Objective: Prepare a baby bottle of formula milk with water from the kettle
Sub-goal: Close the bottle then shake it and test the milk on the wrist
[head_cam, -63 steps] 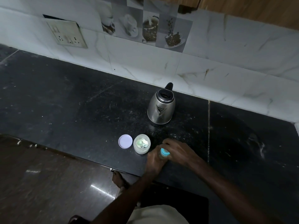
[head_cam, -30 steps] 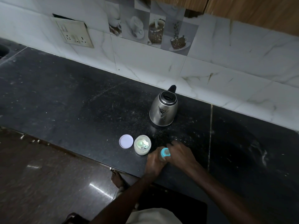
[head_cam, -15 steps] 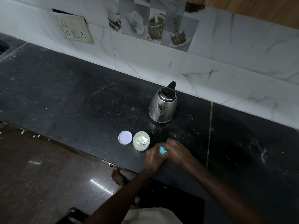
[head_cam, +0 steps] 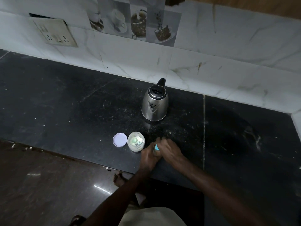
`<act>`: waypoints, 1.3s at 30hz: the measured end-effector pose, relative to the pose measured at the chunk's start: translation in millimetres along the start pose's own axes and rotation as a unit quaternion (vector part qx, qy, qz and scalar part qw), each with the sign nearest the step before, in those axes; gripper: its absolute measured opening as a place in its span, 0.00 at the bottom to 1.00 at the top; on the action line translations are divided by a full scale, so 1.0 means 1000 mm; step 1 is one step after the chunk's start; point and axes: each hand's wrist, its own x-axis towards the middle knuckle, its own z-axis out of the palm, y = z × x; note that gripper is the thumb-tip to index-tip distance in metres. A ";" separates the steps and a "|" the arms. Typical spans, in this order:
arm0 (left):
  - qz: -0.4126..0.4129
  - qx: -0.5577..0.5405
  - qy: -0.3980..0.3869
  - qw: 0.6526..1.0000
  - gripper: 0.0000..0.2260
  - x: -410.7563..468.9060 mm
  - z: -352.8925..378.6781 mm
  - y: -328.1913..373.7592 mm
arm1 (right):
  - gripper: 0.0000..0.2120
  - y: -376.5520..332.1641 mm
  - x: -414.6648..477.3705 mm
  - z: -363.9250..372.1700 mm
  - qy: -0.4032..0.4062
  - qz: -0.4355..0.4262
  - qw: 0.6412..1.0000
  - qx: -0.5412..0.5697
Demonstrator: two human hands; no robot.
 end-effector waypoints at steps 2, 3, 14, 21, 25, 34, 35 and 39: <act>-0.005 0.003 -0.003 1.000 0.15 0.000 0.000 -0.002 | 0.10 0.001 -0.002 0.001 -0.004 0.004 1.000 -0.008; -0.007 0.007 -0.004 1.000 0.14 0.000 0.001 -0.003 | 0.09 0.001 0.000 0.004 -0.002 -0.011 1.000 -0.006; -0.019 0.039 -0.019 0.999 0.10 0.002 -0.002 -0.004 | 0.11 -0.021 0.007 0.016 0.050 0.161 0.969 0.183; -0.050 0.010 -0.039 0.998 0.21 0.007 -0.005 -0.005 | 0.37 0.034 -0.008 0.016 -0.012 0.217 0.925 0.313; -0.051 0.028 -0.042 0.997 0.23 0.008 -0.005 -0.008 | 0.12 0.066 -0.011 0.048 0.150 0.245 0.816 0.502; -0.049 0.064 -0.047 0.996 0.24 0.011 -0.004 -0.013 | 0.22 0.056 0.002 0.106 0.016 0.026 0.978 0.204; -0.052 0.065 -0.047 0.995 0.24 0.011 -0.004 -0.013 | 0.19 0.058 0.002 0.106 0.022 0.033 0.976 0.213; -0.053 0.066 -0.044 0.995 0.25 0.011 -0.002 -0.014 | 0.11 0.068 -0.007 0.090 0.085 0.171 0.906 0.378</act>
